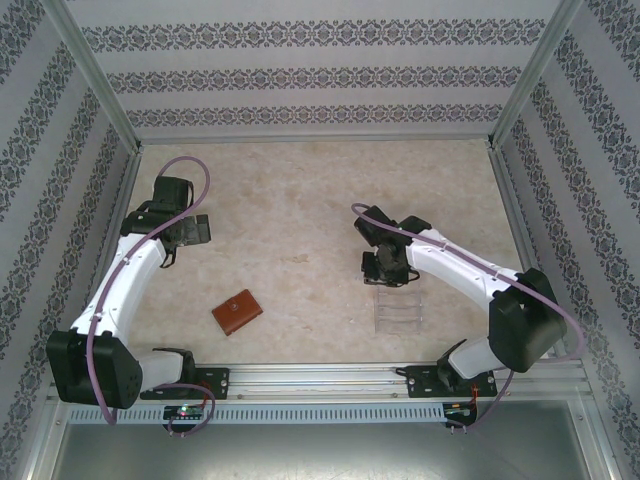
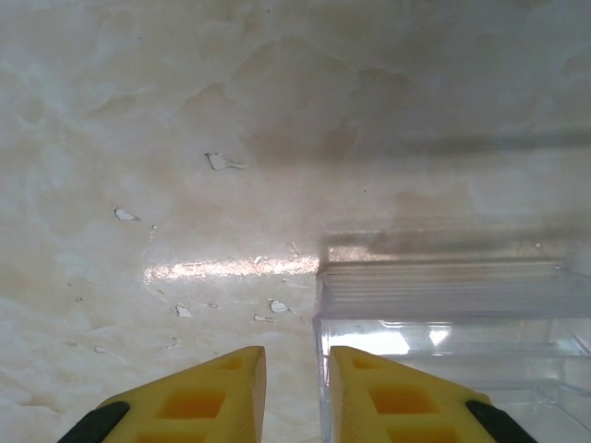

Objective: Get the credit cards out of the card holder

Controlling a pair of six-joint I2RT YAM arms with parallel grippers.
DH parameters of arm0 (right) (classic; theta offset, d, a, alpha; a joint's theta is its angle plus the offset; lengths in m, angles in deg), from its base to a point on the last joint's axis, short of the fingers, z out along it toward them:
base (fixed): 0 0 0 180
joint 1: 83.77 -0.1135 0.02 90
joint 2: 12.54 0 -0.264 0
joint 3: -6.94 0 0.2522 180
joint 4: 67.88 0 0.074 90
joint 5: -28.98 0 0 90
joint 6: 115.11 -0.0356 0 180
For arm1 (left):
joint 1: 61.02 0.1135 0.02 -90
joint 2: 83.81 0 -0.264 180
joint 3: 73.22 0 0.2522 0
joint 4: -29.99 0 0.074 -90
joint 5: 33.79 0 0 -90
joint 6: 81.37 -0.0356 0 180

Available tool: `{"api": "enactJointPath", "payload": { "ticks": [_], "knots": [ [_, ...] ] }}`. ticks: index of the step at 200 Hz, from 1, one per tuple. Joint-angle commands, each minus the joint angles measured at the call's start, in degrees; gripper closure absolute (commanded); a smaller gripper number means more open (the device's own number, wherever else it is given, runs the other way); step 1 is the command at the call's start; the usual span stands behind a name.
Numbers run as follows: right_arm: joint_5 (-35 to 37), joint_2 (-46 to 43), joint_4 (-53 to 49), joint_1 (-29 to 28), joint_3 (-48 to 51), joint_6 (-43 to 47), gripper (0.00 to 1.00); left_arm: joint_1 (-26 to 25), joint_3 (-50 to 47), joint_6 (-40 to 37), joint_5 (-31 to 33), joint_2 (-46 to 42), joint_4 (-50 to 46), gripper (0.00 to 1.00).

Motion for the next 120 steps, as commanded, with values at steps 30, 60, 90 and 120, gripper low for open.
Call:
{"api": "enactJointPath", "payload": {
  "ticks": [30,60,90,120],
  "knots": [
    [-0.7,0.8,-0.5,-0.8,1.5,-1.8,0.75,-0.4,-1.2,-0.6,3.6,-3.0,-1.1,0.0],
    [-0.3,0.5,-1.2,-0.8,1.4,-1.7,0.76,-0.4,-1.0,-0.7,3.8,-2.9,-1.0,0.0],
    [-0.4,0.8,-1.0,-0.8,1.8,-1.9,0.77,-0.4,-0.9,-0.7,4.0,-2.7,-1.3,0.0],
    [-0.6,1.5,-0.5,-0.9,2.7,-1.9,0.78,-0.4,-1.1,-0.7,4.7,-3.4,-1.0,0.0]
  ]
}}
